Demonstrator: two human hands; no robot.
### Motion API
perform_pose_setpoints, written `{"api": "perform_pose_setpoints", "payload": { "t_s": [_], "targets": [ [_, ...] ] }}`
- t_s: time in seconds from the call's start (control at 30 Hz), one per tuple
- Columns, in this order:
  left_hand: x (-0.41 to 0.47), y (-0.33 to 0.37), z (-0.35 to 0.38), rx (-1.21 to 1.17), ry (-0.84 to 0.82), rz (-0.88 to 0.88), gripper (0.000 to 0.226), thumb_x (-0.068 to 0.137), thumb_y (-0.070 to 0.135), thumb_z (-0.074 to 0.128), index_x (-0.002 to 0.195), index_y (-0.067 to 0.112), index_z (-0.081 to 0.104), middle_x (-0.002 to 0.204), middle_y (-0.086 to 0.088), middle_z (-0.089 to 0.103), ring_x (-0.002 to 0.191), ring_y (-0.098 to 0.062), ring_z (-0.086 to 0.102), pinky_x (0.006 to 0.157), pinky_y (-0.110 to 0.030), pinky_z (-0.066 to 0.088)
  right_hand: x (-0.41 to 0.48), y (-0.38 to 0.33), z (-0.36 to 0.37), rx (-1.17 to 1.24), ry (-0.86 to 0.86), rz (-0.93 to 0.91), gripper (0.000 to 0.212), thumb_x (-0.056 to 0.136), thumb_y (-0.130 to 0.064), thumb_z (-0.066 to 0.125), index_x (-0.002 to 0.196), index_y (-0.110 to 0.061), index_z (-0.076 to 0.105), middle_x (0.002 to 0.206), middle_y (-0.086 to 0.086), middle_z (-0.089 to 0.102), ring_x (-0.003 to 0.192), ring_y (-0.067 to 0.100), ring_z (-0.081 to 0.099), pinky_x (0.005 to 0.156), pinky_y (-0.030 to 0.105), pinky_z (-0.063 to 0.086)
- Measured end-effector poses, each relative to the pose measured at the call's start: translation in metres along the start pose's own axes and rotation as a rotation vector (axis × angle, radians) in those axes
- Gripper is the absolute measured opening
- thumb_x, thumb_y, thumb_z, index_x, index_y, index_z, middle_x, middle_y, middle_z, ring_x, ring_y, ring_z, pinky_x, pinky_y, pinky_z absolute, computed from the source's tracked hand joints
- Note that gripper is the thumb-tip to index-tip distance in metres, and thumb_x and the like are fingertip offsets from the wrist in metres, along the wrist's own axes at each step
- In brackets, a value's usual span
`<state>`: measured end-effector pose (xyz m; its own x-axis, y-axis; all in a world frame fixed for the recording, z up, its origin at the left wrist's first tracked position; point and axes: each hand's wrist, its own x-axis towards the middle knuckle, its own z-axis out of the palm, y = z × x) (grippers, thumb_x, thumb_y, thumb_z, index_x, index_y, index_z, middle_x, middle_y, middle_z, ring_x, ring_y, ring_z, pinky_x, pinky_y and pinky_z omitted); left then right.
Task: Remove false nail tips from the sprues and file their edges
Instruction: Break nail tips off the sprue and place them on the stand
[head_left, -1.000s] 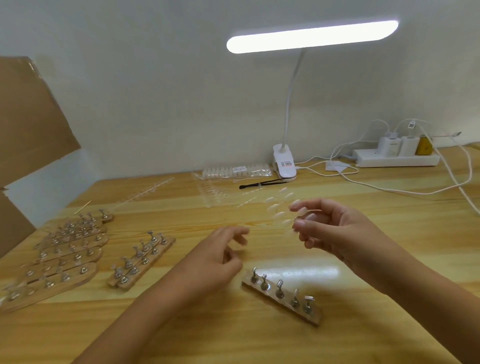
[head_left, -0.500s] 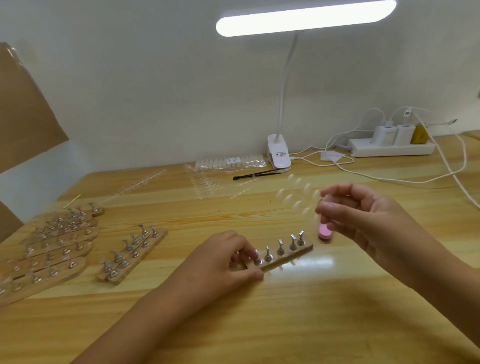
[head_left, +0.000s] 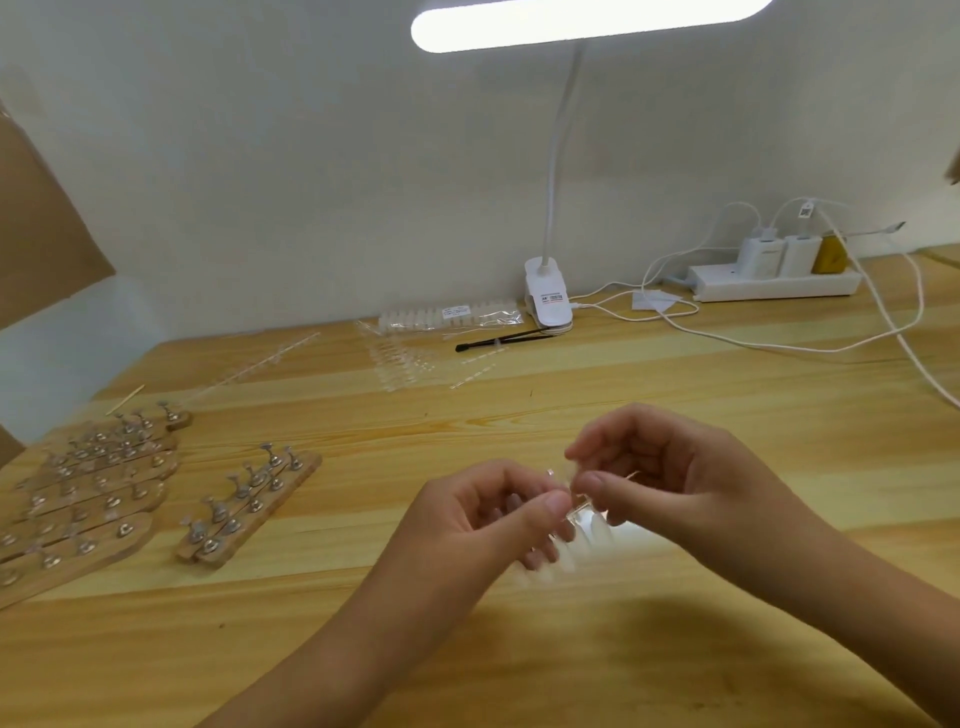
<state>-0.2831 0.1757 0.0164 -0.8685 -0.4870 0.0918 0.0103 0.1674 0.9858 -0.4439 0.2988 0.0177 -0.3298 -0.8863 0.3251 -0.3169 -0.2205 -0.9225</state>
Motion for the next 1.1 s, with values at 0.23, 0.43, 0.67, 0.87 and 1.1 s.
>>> {"api": "perform_pose_setpoints", "payload": {
  "t_s": [0.23, 0.43, 0.67, 0.87, 1.1],
  "targets": [
    [0.001, -0.003, -0.003, -0.144, 0.0, -0.122, 0.015, 0.079, 0.035, 0.071, 0.078, 0.022, 0.079, 0.071, 0.002, 0.07, 0.058, -0.004, 0.057, 0.057, -0.013, 0.046, -0.006, 0.007, 0.0, -0.822, -0.005, -0.621, 0.011, 0.091, -0.021, 0.062, 0.085, -0.014, 0.068, 0.1, -0.005, 0.064, 0.095, 0.013, 0.058, 0.083, 0.021, 0.045],
    [-0.005, -0.004, -0.012, 0.71, 0.068, 0.855, 0.013, 0.094, 0.022, 0.067, 0.096, 0.014, 0.077, 0.099, 0.002, 0.067, 0.085, -0.01, 0.065, 0.074, -0.022, 0.052, 0.005, 0.006, -0.008, 0.651, -0.07, 0.32, 0.03, 0.061, -0.017, 0.084, 0.091, -0.017, 0.078, 0.079, 0.002, 0.068, 0.065, 0.01, 0.061, 0.064, 0.02, 0.055],
    [-0.003, 0.01, -0.014, -0.231, -0.203, 0.002, 0.011, 0.08, 0.035, 0.071, 0.084, 0.027, 0.078, 0.135, 0.006, 0.064, 0.131, -0.019, 0.055, 0.107, -0.039, 0.048, 0.004, -0.002, -0.014, 0.187, 0.186, 0.036, 0.032, 0.067, -0.037, 0.086, 0.095, -0.024, 0.076, 0.089, 0.004, 0.075, 0.078, 0.012, 0.067, 0.074, 0.026, 0.054],
    [-0.005, 0.007, -0.011, -0.448, -0.307, -0.094, 0.015, 0.084, 0.03, 0.075, 0.089, 0.015, 0.074, 0.135, -0.032, 0.054, 0.132, -0.042, 0.05, 0.114, -0.047, 0.034, -0.002, -0.001, 0.002, -0.193, 0.169, -0.108, 0.016, 0.075, -0.031, 0.07, 0.09, -0.023, 0.071, 0.084, 0.0, 0.072, 0.079, 0.022, 0.07, 0.08, 0.05, 0.054],
    [-0.002, 0.005, -0.009, -0.432, -0.273, -0.112, 0.012, 0.087, 0.024, 0.065, 0.087, 0.017, 0.075, 0.131, -0.02, 0.064, 0.127, -0.037, 0.056, 0.108, -0.039, 0.046, 0.001, 0.008, -0.007, -0.419, 0.125, -0.193, 0.024, 0.079, -0.042, 0.066, 0.096, -0.027, 0.072, 0.09, -0.012, 0.067, 0.085, 0.016, 0.064, 0.073, 0.036, 0.054]
  ]
}}
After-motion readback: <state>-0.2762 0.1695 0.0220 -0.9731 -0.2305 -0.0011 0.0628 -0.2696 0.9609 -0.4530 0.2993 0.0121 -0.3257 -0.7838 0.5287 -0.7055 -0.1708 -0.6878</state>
